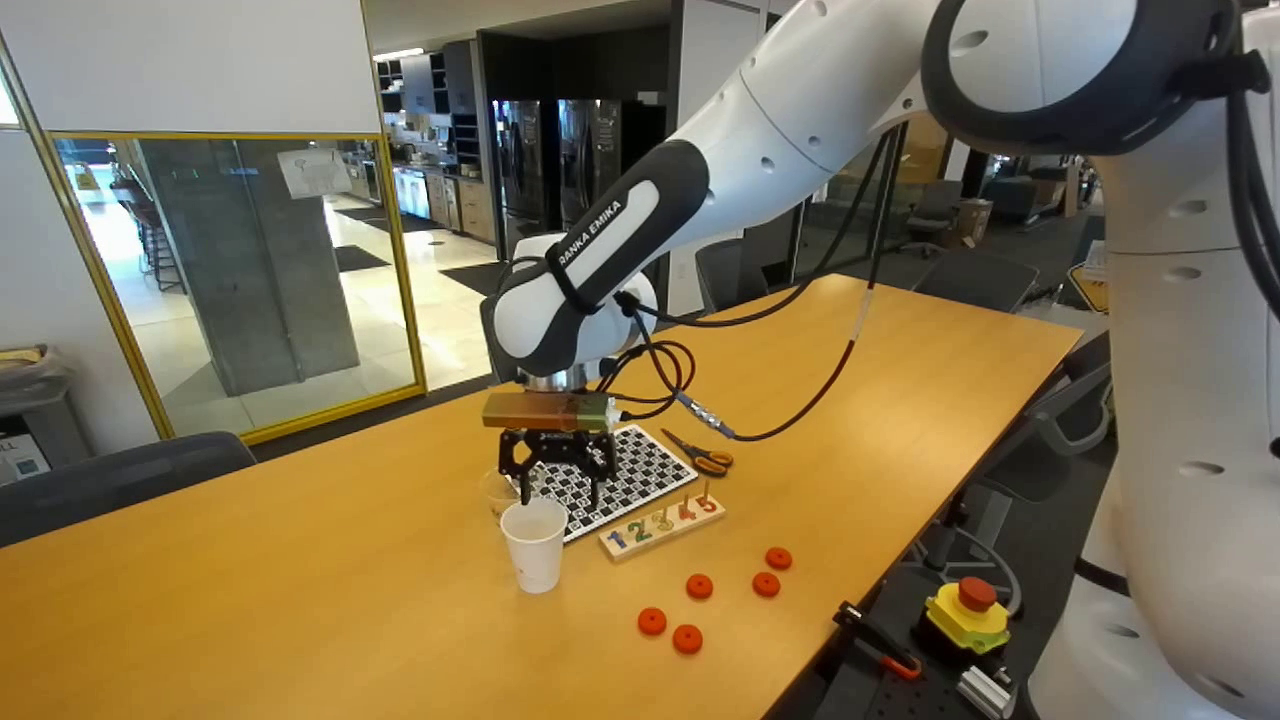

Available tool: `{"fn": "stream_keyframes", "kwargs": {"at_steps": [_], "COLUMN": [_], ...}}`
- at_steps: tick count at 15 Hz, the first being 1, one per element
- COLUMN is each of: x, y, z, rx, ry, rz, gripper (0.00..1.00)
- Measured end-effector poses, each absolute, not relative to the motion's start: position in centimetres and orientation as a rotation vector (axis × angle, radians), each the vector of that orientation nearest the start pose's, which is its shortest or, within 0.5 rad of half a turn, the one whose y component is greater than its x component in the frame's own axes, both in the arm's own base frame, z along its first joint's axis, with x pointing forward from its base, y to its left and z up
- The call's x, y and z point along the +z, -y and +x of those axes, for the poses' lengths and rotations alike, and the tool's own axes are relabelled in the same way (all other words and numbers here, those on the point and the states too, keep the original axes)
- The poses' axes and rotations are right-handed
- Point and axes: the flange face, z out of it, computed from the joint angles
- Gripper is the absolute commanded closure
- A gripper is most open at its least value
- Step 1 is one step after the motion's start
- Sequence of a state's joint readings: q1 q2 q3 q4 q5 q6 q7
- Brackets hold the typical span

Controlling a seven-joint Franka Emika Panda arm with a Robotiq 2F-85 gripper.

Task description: Put the round yellow blocks in the white cup then put the round orange blocks in the clear cup respectively one at a time

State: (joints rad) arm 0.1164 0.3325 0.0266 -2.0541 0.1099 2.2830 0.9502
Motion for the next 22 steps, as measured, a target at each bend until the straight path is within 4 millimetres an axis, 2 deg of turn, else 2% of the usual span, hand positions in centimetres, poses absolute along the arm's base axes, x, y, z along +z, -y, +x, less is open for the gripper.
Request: {"fn": "stream_keyframes", "kwargs": {"at_steps": [5,7,9,14,17,22], "x": [28.8,28.8,27.6,22.9,20.3,17.4], "y": [-7.9,-7.5,-7.1,-6.4,-6.4,-6.8], "z": [53.2,51.6,50.3,47.5,46.1,43.9], "rx": [0.338,0.373,0.409,0.393,0.268,0.098], "ry": [-0.955,-0.790,-0.625,-0.218,-0.012,0.331], "rz": [-2.984,-3.026,-3.068,-3.158,-3.162,-3.123], "gripper": [0.00,0.00,0.00,0.00,0.00,0.00]}}
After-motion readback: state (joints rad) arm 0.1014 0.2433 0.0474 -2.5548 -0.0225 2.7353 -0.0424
